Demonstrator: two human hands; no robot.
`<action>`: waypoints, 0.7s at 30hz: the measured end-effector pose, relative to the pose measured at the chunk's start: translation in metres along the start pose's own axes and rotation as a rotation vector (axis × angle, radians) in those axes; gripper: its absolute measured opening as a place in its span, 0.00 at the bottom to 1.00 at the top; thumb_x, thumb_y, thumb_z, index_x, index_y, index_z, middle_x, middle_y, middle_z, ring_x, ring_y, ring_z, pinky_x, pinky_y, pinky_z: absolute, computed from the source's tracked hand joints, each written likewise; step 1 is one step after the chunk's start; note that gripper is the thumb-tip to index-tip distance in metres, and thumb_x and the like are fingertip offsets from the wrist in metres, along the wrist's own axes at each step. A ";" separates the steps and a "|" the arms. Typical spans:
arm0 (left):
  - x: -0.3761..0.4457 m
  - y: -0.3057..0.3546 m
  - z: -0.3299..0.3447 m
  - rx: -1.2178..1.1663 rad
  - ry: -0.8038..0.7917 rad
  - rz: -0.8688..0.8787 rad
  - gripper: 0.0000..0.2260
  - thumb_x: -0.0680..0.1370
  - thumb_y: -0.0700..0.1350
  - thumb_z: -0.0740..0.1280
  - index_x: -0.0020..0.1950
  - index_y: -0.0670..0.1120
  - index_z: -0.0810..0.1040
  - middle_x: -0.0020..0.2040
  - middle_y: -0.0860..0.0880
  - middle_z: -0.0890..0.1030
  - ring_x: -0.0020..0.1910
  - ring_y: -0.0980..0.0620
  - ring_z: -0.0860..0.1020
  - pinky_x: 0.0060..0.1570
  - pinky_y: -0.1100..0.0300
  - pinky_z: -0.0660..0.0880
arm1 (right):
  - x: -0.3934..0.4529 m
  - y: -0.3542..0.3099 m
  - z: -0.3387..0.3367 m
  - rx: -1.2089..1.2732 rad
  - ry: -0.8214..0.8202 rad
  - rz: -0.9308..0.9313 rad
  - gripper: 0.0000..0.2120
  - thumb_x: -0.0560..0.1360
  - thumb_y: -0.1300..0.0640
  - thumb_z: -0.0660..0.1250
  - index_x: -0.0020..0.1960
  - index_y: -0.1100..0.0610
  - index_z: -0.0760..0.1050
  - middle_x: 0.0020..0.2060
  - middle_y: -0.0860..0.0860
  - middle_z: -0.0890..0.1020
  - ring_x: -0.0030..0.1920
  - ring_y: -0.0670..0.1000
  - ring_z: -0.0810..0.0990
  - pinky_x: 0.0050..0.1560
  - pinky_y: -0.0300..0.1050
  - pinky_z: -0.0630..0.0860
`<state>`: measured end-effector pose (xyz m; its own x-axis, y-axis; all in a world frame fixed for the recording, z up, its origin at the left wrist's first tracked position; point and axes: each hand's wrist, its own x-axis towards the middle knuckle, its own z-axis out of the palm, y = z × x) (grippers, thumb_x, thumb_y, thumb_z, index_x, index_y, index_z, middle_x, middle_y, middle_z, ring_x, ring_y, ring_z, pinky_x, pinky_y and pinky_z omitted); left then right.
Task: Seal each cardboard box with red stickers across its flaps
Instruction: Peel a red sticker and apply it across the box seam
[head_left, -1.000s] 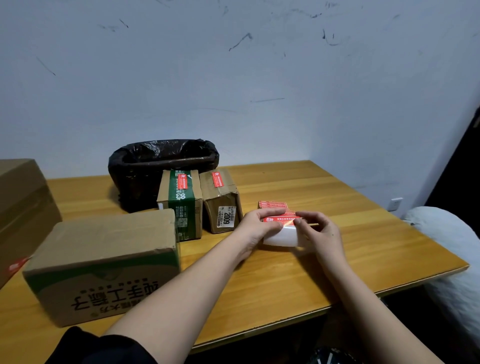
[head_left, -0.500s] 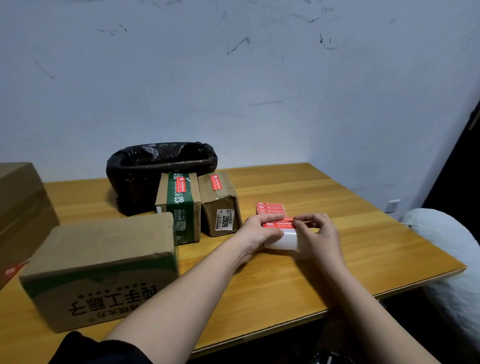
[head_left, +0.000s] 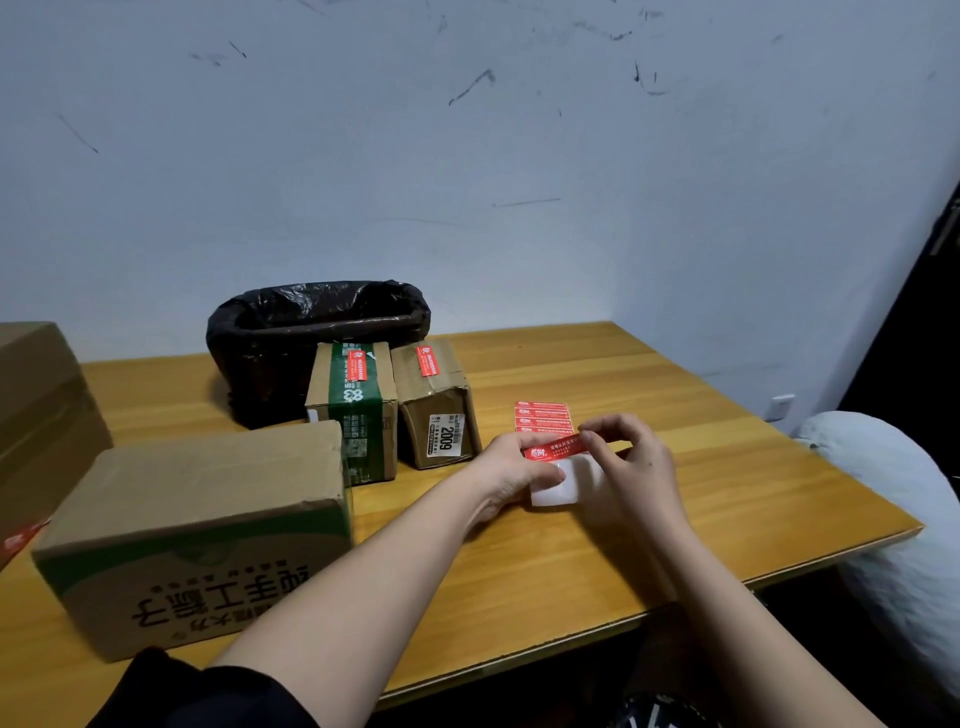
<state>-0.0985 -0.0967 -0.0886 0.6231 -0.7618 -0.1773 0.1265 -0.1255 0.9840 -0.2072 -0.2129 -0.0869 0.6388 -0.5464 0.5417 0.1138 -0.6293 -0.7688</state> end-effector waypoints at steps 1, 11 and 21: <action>0.000 0.000 -0.001 0.023 0.003 -0.004 0.25 0.70 0.31 0.71 0.65 0.46 0.76 0.50 0.42 0.80 0.42 0.51 0.78 0.40 0.62 0.74 | 0.000 -0.001 0.000 -0.002 -0.004 -0.006 0.14 0.74 0.62 0.70 0.41 0.43 0.76 0.42 0.46 0.82 0.48 0.51 0.80 0.48 0.47 0.74; -0.001 0.000 -0.001 0.287 0.046 -0.001 0.30 0.63 0.38 0.74 0.65 0.48 0.73 0.59 0.41 0.78 0.58 0.44 0.78 0.58 0.53 0.76 | 0.003 -0.010 -0.006 0.078 0.037 -0.024 0.10 0.74 0.64 0.70 0.42 0.49 0.78 0.42 0.49 0.82 0.45 0.48 0.81 0.42 0.35 0.72; -0.001 0.002 -0.005 0.514 0.025 -0.030 0.33 0.68 0.43 0.76 0.70 0.48 0.68 0.62 0.45 0.74 0.59 0.47 0.75 0.62 0.52 0.74 | 0.006 -0.021 -0.010 0.159 0.138 0.018 0.09 0.75 0.64 0.69 0.42 0.50 0.77 0.40 0.46 0.82 0.41 0.38 0.79 0.44 0.31 0.72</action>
<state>-0.0949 -0.0935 -0.0865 0.6437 -0.7388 -0.1998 -0.2474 -0.4479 0.8592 -0.2134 -0.2079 -0.0642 0.5328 -0.6340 0.5605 0.2289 -0.5296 -0.8168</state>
